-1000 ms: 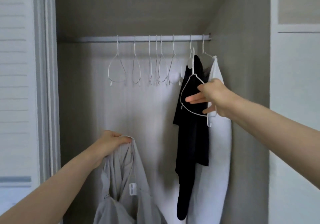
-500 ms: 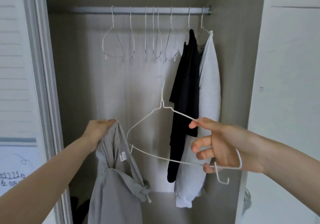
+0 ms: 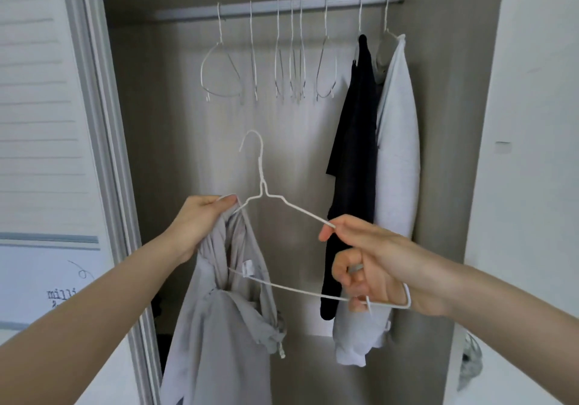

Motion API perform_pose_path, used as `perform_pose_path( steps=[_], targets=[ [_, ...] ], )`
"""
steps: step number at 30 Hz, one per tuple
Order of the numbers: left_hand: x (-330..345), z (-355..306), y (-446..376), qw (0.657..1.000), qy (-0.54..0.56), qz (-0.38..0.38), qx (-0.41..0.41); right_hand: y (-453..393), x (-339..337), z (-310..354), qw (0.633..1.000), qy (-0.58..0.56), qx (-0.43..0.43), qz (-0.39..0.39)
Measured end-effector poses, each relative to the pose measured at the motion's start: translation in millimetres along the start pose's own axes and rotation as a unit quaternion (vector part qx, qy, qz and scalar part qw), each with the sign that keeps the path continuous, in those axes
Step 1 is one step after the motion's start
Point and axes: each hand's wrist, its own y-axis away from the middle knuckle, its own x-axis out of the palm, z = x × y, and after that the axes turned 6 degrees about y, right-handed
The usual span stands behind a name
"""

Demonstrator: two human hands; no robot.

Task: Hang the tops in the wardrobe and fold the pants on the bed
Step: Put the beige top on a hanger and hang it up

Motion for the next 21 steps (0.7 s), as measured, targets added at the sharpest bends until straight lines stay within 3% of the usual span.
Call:
perform_pose_path(
  steps=[4, 6, 8, 9, 12, 14, 16, 18, 19, 21],
  targets=[
    [17, -26, 10, 0.997, 0.058, 0.054, 0.023, -22, 11, -30, 0.998, 0.018, -0.058, -0.025],
    [13, -39, 15, 0.988, -0.063, 0.071, 0.125, -25, 11, -42, 0.991, 0.03, -0.123, -0.044],
    [-1, -50, 16, 0.938, -0.231, 0.049, 0.255, -25, 8, -48, 0.981, 0.026, -0.187, -0.051],
    [-9, -55, 17, 0.912, -0.296, 0.037, 0.281, -24, 6, -50, 0.976, 0.023, -0.211, -0.053],
    [-19, -61, 19, 0.874, -0.388, 0.063, 0.285, -24, 5, -53, 0.973, -0.01, -0.231, -0.029],
    [-17, -56, 22, 0.889, -0.356, 0.06, 0.283, -27, 10, -52, 0.972, 0.031, -0.224, -0.06],
    [-15, -48, 22, 0.91, -0.319, 0.023, 0.263, -32, 10, -49, 0.923, 0.185, -0.265, -0.21],
    [-10, -37, 22, 0.91, -0.326, -0.039, 0.253, -30, 9, -46, 0.826, 0.289, -0.311, -0.371],
    [-6, -32, 22, 0.901, -0.341, -0.078, 0.256, -27, 12, -44, 0.795, 0.295, -0.352, -0.396],
    [2, -26, 23, 0.888, -0.354, -0.135, 0.258, -28, 26, -48, 0.802, 0.287, -0.398, -0.341]
  ],
)
